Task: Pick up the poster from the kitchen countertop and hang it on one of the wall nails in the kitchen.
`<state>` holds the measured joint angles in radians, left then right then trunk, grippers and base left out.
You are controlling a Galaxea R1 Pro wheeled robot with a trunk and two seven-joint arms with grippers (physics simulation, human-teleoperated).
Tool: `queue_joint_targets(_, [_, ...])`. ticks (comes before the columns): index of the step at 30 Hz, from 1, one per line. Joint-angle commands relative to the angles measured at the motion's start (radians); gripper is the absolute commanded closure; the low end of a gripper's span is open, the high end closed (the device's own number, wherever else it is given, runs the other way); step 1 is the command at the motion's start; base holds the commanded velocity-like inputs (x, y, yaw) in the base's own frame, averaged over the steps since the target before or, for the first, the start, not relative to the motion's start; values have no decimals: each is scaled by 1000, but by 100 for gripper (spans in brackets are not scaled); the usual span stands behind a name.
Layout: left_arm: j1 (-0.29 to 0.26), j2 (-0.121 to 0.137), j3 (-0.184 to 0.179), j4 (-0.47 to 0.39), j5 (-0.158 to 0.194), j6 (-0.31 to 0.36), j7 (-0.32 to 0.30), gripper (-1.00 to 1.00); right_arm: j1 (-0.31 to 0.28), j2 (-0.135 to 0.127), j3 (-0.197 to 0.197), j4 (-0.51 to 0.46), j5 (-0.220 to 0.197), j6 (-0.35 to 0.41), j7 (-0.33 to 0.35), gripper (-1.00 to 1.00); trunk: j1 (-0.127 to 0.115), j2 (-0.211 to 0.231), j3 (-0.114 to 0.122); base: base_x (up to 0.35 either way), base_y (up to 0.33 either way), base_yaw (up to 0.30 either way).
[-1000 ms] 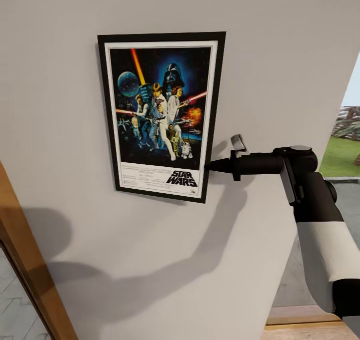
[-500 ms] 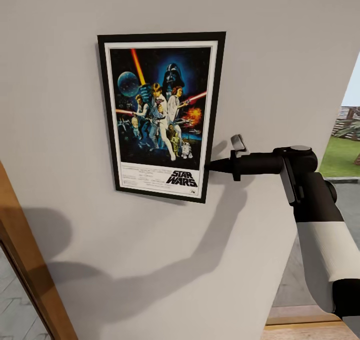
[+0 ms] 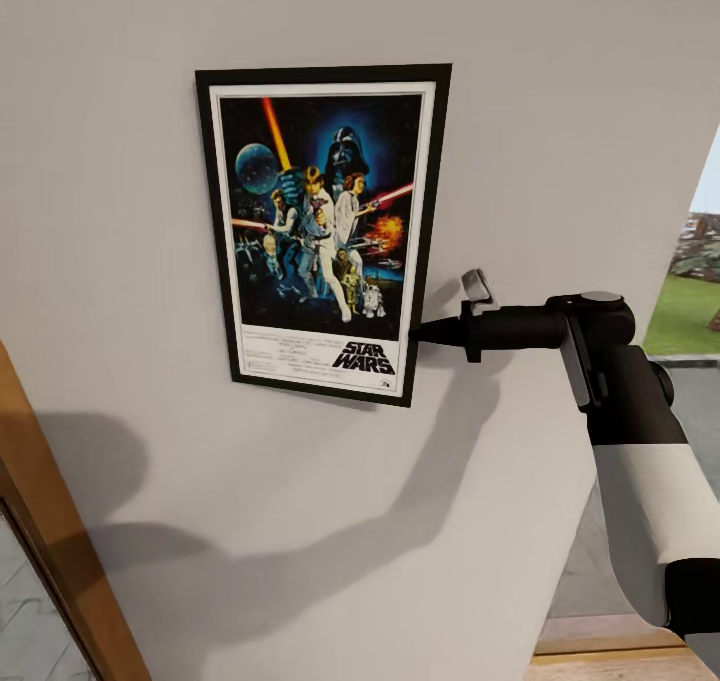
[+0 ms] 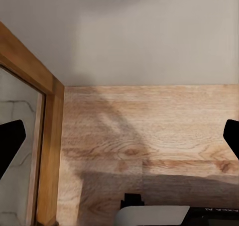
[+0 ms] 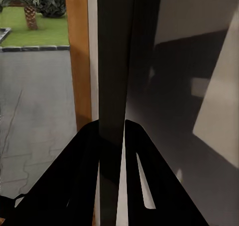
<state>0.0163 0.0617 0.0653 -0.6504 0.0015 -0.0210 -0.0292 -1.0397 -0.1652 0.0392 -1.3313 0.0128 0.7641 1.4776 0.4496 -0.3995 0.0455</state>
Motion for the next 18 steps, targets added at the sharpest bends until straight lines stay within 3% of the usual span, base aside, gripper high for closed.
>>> queue_joint_targets(1, [1, 0, 2, -1, 1, -2, -3, -100, 0, 0, 1, 0, 1, 13, 5, 100, 0, -1, 0, 1, 0, 0])
queue_joint_targets(18, [1, 3, 2, -5, 5, -4, -4, -100, 4, 0, 1, 1, 1, 11, 2, 100, 0, -1, 0, 0, 0, 0])
